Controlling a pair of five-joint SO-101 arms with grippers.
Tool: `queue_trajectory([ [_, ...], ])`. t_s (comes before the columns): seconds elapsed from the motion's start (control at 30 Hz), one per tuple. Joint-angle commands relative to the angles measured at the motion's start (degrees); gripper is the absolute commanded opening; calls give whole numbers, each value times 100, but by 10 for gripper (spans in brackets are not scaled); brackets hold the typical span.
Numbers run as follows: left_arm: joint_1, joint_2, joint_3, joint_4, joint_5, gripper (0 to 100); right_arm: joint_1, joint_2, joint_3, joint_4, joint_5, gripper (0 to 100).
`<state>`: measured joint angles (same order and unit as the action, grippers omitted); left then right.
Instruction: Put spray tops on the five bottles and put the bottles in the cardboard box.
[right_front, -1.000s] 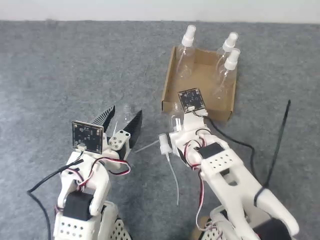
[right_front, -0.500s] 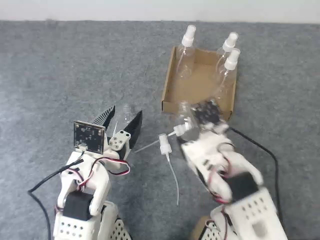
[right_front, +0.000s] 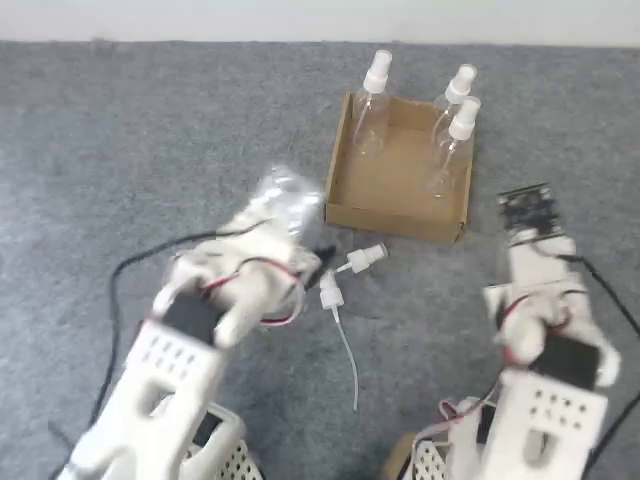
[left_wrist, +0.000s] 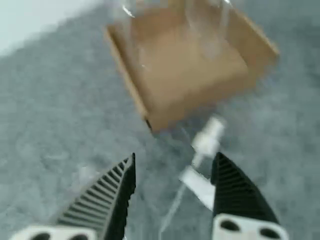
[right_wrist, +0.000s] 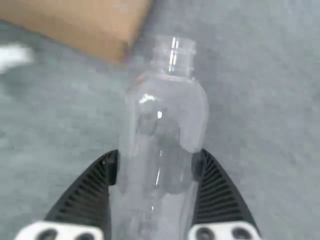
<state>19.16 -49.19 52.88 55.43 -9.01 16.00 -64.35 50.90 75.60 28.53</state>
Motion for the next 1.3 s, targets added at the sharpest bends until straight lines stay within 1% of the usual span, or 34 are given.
queue_trajectory([
  [0.0,651,1846,-1051,422,-440,217,1226,1068,-26,-1200,677,13],
  [0.13,1046,2919,-1508,510,-598,164,1771,1982,343,-2185,686,13],
  [0.23,1108,3446,-1736,492,-475,163,2070,2607,378,-2615,686,13],
  [0.37,1002,3648,-1842,536,202,160,2290,3354,378,-3090,695,13],
  [0.43,870,3648,-1859,598,747,160,2369,3705,378,-3345,782,13],
  [0.47,765,3648,-1859,633,993,160,2396,3873,378,-3433,941,13],
  [0.57,387,3675,-1851,633,1477,160,2404,4312,378,-3477,1600,13],
  [0.63,114,3710,-1851,615,1582,160,2404,4532,378,-3477,1960,13],
  [0.73,-167,3710,-1815,607,1600,160,2413,4734,378,-3468,2215,13],
  [0.97,-211,3727,-1798,589,1618,163,2413,4796,387,-3468,2259,13],
  [1.13,-211,3727,-1525,167,1635,164,2413,4831,396,-3468,2259,13],
  [1.27,-202,3727,-1385,0,1908,209,2413,4840,396,-3468,2259,13],
])
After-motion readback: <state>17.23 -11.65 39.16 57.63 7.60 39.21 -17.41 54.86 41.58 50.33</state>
